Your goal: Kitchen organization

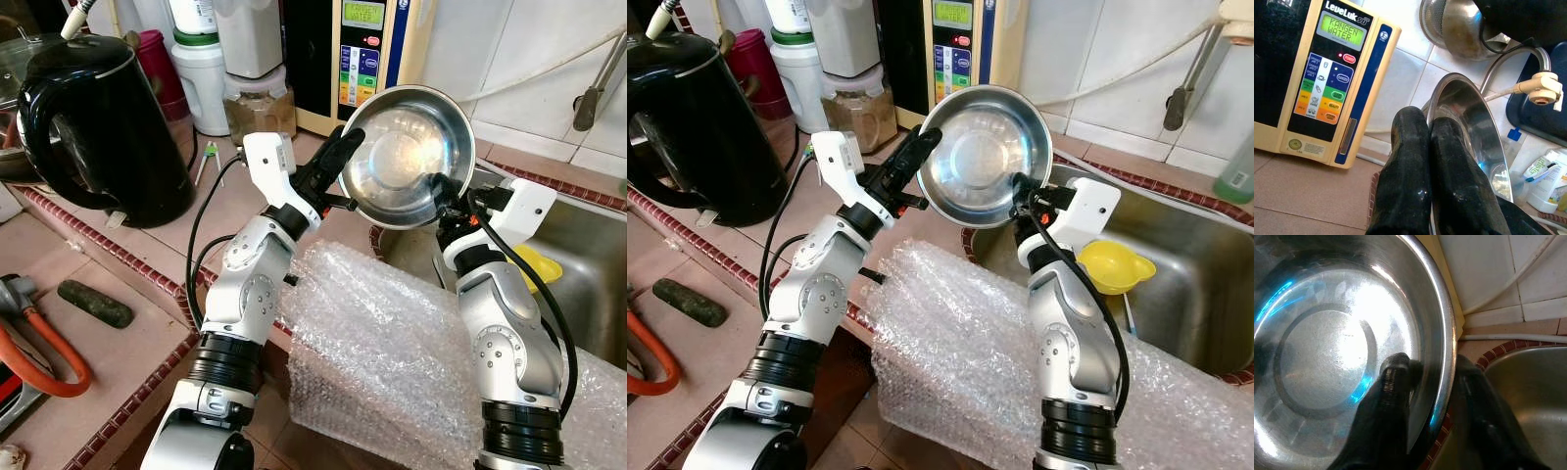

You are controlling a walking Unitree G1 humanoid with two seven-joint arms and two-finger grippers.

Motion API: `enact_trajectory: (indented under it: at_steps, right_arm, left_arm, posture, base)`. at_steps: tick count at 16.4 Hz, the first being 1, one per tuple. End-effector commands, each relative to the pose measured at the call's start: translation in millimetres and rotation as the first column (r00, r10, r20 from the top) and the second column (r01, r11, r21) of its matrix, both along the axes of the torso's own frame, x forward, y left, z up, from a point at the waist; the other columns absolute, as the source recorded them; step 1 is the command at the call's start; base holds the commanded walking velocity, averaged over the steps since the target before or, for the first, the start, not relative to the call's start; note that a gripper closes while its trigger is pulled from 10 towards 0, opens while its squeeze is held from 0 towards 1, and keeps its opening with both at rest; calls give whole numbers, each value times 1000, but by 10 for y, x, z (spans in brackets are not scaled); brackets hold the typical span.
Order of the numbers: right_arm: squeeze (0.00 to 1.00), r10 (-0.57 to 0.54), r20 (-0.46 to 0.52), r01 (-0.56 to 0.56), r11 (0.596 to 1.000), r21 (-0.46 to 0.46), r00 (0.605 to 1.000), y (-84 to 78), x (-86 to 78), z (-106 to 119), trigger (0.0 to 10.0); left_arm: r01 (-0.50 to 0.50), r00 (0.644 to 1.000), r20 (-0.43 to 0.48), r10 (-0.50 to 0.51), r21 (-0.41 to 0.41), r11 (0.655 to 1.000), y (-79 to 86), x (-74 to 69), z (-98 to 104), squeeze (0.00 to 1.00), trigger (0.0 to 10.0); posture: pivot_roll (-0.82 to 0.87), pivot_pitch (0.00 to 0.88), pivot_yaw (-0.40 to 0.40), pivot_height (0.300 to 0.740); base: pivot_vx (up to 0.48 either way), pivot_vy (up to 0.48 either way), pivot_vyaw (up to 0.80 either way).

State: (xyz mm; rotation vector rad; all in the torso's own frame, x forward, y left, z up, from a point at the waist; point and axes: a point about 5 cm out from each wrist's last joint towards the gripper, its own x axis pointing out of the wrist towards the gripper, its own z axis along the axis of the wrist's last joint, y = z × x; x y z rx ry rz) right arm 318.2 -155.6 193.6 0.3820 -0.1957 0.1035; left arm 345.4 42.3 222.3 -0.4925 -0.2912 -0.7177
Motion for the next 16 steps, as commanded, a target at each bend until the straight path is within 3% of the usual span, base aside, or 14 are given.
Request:
enact_trajectory:
  at_steps: [1,3,10,11,12,13,15,16]
  right_arm:
    - [0,2,-3,-2,1000,21,1000,-11,28,13,0]
    - [0,-63,-28,66,992,110,998,-184,46,-54,0]
    - [0,-74,-12,75,989,128,997,-247,45,-39,0]
    - [0,-84,-14,85,989,123,996,-264,43,-42,0]
    - [0,-115,-15,115,989,92,993,-300,39,-34,0]
    - [0,-118,-15,119,989,89,993,-304,38,-30,0]
    - [0,-181,-27,182,982,47,983,-371,52,-31,0]
    - [0,-229,-46,230,972,36,972,-432,93,-48,0]
  left_arm:
    - [32,999,3,-32,-45,998,-85,-68,44,0,0]
    - [62,998,-19,-62,-21,998,-79,-91,-1,0,0]
    - [54,998,-43,-53,16,998,-69,-86,-68,0,0]
    - [46,998,-47,-45,30,998,-68,-82,-81,0,2118]
    - [39,998,-59,-36,66,997,-71,-67,-122,1000,10000]
    - [41,997,-63,-37,67,997,-71,-66,-128,1000,10000]
    - [91,990,-118,-76,129,987,-96,-73,-236,1000,10000]
    - [120,990,-100,-103,182,976,-97,-95,-255,1000,10000]
  posture:
    - [-130,31,55,740]
    - [-128,32,63,740]
    - [-126,31,66,740]
    - [-126,31,66,740]
    - [-126,37,64,740]
    - [-126,37,64,740]
    - [-126,44,66,740]
    - [-118,55,70,740]
  base:
    - [0,0,0]
    - [0,0,0]
    - [0,0,0]
    - [0,0,0]
    - [0,0,0]
    - [0,0,0]
    - [0,0,0]
    - [0,0,0]
